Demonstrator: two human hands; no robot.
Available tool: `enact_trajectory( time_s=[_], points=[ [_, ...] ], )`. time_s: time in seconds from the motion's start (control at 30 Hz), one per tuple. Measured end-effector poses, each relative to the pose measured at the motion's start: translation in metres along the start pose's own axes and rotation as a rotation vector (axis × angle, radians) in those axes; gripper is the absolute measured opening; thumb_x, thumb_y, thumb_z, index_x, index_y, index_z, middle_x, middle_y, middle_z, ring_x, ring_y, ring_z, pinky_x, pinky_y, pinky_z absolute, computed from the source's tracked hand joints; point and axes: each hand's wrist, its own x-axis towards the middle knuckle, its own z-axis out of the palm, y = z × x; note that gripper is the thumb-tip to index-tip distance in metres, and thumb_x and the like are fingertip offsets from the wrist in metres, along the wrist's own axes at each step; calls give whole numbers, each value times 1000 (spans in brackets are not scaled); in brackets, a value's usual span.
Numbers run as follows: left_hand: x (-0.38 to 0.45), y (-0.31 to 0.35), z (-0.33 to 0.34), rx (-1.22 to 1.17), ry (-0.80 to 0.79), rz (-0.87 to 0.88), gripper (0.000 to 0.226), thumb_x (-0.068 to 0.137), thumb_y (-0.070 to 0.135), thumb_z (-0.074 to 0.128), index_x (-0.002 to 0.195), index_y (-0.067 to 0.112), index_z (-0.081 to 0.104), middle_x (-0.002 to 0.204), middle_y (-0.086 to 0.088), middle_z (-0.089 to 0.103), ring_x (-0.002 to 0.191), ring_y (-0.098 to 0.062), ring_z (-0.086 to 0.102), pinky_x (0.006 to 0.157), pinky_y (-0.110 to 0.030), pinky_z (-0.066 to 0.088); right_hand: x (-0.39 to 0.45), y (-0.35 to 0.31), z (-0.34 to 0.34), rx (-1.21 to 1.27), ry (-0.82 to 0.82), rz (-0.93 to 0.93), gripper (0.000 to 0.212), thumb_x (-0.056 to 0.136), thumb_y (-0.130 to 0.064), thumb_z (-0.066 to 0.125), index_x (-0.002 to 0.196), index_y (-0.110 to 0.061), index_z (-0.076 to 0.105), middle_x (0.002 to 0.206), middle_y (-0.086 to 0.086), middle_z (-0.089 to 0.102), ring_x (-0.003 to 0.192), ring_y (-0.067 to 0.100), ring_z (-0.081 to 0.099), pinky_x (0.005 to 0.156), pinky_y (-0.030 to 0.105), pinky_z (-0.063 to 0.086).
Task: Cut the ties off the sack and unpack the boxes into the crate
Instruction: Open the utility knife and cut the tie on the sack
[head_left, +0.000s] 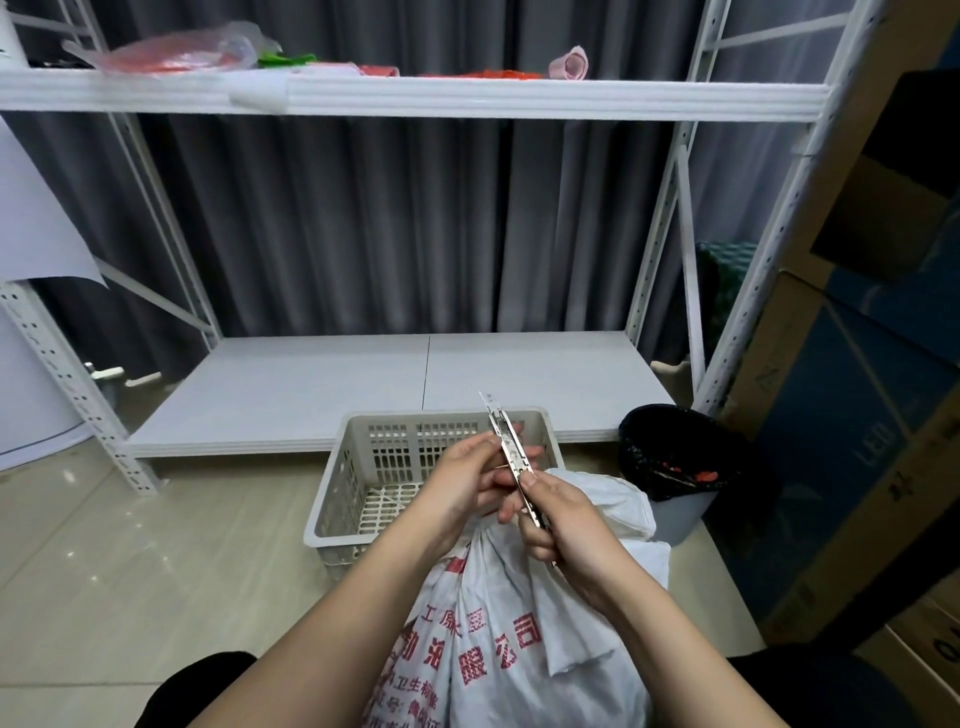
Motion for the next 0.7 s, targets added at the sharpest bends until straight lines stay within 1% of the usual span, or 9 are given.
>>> enact_trajectory(
  time_s=[0.07,0.23,0.3,0.4,0.5,0.6,0.7],
  points=[
    [1,-1,-1,18,-3,9,27,102,18,37,109,18,64,93,-2,76,52,-3,59,52,-20,49,0,3,-1,-32,35,-26,26,102,-20,37,97,-8,59,60,2,57,33,2,21,33,11,18],
    [0,0,0,71,9,37,27,102,20,38,107,19,64,90,1,76,50,-1,56,55,-19,50,0,4,2,-51,74,-60,26,101,-25,41,91,-8,58,60,2,58,34,3,22,32,13,20],
    [-2,1,-1,84,9,52,28,102,19,38,110,16,64,91,0,76,50,0,58,54,-16,52,1,4,3,-61,88,-65,28,100,-28,42,89,-9,59,60,3,59,33,3,22,33,14,19],
    [-4,4,1,134,-7,61,31,103,18,36,118,9,62,87,2,76,59,-3,67,58,-14,54,3,4,3,-49,127,-52,32,98,-33,45,79,-10,58,56,5,58,31,4,23,34,14,17],
    [-7,4,5,190,-23,60,32,103,17,36,121,6,59,87,7,75,60,-3,66,63,-14,53,2,4,4,-55,164,-29,39,96,-39,46,72,-10,56,46,2,50,30,4,24,34,13,17],
    [-8,3,5,210,-10,55,31,102,19,37,121,9,60,76,7,76,57,-3,64,59,-13,50,1,5,7,-113,213,-9,45,95,-44,46,64,-12,51,37,-2,39,29,5,26,33,15,18],
    [-9,2,6,195,-11,45,30,103,18,36,120,8,59,71,7,75,56,-1,65,57,-12,50,2,5,7,-157,219,-6,49,95,-46,45,62,-11,49,35,-2,35,30,7,26,34,16,18]
  ],
)
